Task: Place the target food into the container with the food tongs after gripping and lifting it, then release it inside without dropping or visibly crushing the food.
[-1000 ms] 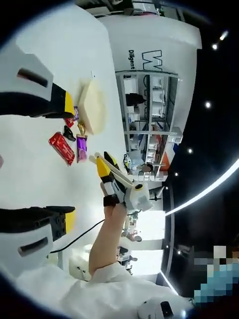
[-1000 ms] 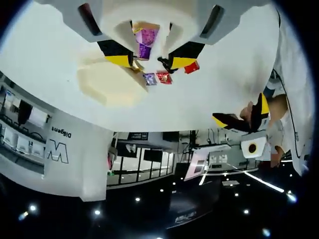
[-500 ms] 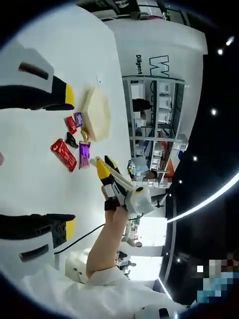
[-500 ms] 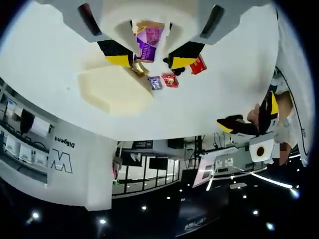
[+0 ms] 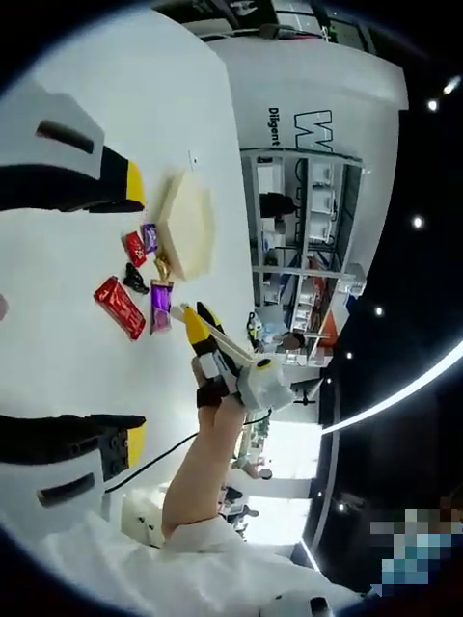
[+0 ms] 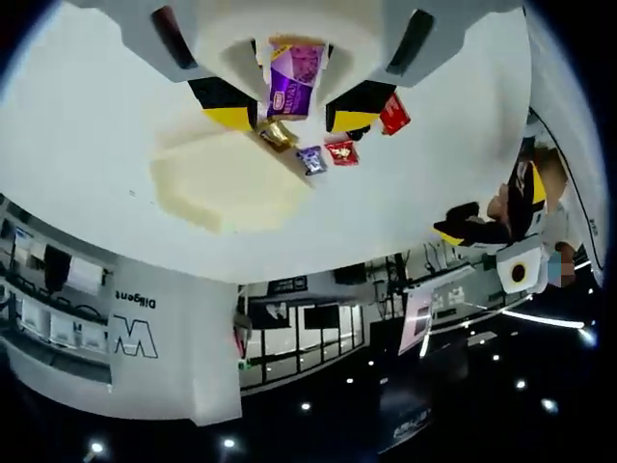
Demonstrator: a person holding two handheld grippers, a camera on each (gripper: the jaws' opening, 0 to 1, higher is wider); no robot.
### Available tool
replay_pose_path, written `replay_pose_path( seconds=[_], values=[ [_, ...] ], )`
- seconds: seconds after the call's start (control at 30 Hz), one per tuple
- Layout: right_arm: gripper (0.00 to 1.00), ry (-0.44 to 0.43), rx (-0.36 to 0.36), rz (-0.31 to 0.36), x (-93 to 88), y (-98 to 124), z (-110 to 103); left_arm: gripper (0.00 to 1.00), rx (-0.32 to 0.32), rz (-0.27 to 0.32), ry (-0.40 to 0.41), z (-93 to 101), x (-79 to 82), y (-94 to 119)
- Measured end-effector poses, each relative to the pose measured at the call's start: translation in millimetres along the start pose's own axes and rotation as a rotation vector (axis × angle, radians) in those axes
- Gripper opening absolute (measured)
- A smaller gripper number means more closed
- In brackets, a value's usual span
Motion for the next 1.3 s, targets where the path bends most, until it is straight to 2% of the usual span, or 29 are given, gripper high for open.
replay_pose_path(
  seconds=[0.13,0.2,0.47,0.5,0.57,0.6,0.63,0.67,0.7,0.8,0.87,0.97,1.07,1.13,1.3],
  values=[
    [0.23,0.013,-0.004,-0.016,-3.3,-3,0,0.84,-0.004,-0.003,0.007,-3.2,-0.3,-3],
    [0.23,0.07,-0.027,-0.043,-7.8,-5,5,0.85,-0.006,-0.004,0.008,-4.6,-0.3,-5],
    [0.23,0.068,-0.025,-0.052,-14.2,-10,5,0.85,-0.011,-0.015,0.018,-10.2,-3.1,-10],
    [0.23,0.057,-0.02,-0.046,-13.4,-9,6,0.85,-0.011,-0.015,0.018,-10.5,-3.2,-10],
    [0.23,-0.076,0.045,0.01,-5.6,-9,-2,0.85,-0.013,-0.017,0.022,-12.0,-3.6,-12],
    [0.23,-0.1,0.048,0.031,-2.3,-8,-1,0.85,-0.014,-0.016,0.023,-12.4,-3.6,-13],
    [0.23,-0.068,0.028,0.012,-4.4,-7,3,0.85,-0.014,-0.016,0.025,-12.7,-3.6,-13],
    [0.23,0.015,-0.028,-0.039,-9.5,-6,10,0.85,-0.016,-0.017,0.027,-13.2,-3.7,-14],
    [0.23,0.059,-0.044,-0.061,-11.1,-6,11,0.85,-0.017,-0.016,0.028,-13.3,-3.8,-15],
    [0.23,0.002,0.002,-0.032,-8.2,-9,4,0.85,-0.02,-0.018,0.031,-14.2,-4.3,-17],
    [0.24,0.047,-0.021,-0.061,-9.7,-10,4,0.85,-0.022,-0.019,0.032,-14.4,-4.6,-18],
    [0.24,0.026,0.002,-0.051,-7.5,-11,-2,0.85,-0.025,-0.019,0.034,-14.4,-5.0,-18],
    [0.24,0.051,-0.01,-0.066,-5.5,-11,-4,0.85,-0.024,-0.02,0.038,-15.8,-5.5,-18],
    [0.24,0.03,-0.003,-0.067,-6.0,-12,-6,0.85,-0.024,-0.02,0.041,-16.3,-5.5,-18],
    [0.25,0.045,-0.002,-0.084,-10.4,-14,-9,0.85,-0.025,-0.017,0.044,-16.4,-5.4,-18]
  ],
)
Point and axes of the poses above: the point that each gripper's makers call its tool centre point, and the gripper's own axes: y roughly backward along the fingers, z roughly to its right, x roughly out of its top, the point moved 3 cm from there along y, roughly backward along the fingers, and after that the axes turned 11 degrees about y, right-handed, at the moved point
